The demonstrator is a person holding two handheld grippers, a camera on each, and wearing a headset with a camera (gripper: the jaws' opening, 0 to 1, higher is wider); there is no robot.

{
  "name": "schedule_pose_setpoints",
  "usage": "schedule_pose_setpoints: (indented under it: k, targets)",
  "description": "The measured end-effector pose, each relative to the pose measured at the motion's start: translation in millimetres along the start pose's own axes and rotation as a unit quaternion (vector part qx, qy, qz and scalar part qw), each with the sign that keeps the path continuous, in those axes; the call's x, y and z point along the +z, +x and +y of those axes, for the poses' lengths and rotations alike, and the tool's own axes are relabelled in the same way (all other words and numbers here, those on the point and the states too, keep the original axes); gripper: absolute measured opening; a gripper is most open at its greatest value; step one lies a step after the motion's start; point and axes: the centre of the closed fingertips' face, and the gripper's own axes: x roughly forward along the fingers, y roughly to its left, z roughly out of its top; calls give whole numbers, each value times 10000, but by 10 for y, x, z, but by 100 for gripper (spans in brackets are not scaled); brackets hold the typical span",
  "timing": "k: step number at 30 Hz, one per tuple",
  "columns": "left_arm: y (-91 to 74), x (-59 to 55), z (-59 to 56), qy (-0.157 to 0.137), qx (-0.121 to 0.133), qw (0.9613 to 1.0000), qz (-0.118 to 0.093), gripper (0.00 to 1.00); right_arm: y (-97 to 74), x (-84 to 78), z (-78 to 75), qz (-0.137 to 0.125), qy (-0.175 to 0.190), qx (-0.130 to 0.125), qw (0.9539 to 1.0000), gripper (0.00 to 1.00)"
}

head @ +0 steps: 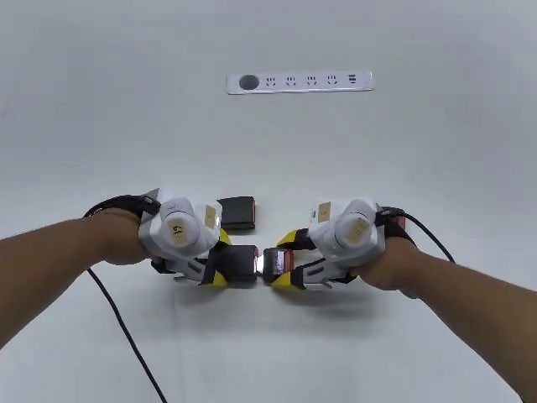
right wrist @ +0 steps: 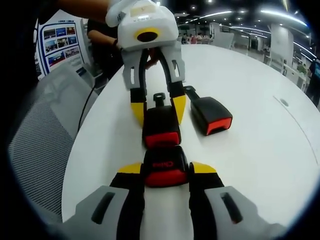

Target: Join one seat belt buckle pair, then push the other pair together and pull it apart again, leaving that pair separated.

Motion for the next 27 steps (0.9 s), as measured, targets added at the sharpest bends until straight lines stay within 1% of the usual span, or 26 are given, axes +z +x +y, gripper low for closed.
schedule_pose_setpoints:
  k: [2,4,8,10,13,14,16,17,19,23,27]
  targets:
    - [-4,-7,15,-13,4,10000,-67,33,2,-6,-11,-41,-7,-15,10000,33]
    - [-3,15,1,2,-22,9999,-137,33,-3,0,-7,-83,-21,-30,10000,32]
    - [-11,-10,31,47,-51,9998,-184,33,-12,-1,-8,-134,-41,-38,9999,32]
    - [-14,8,33,40,-49,9997,-247,33,-10,-8,-23,-231,33,-17,9997,32]
    - [-21,30,23,21,-81,9996,-274,33,-10,-3,-14,-267,14,10,9996,32]
    - [-25,32,26,2,-93,9996,-285,33,-9,-14,-31,-281,-5,7,9996,32]
    - [-32,35,-5,-162,-238,9989,-375,33,-8,-18,-13,-317,-6,32,9995,32]
    - [-31,43,-3,-69,-222,9990,-379,33,-8,-18,-7,-336,-20,17,9994,32]
    - [-24,55,-14,-35,-224,9990,-392,33,-6,-19,-18,-388,-9,-5,9992,32]
    - [-26,43,-22,-4,-176,9989,-436,33,1,-34,-31,-447,-28,-22,9990,32]
    - [-24,50,-22,-8,-192,9987,-479,32,-14,-35,-19,-483,-19,-41,9988,32]
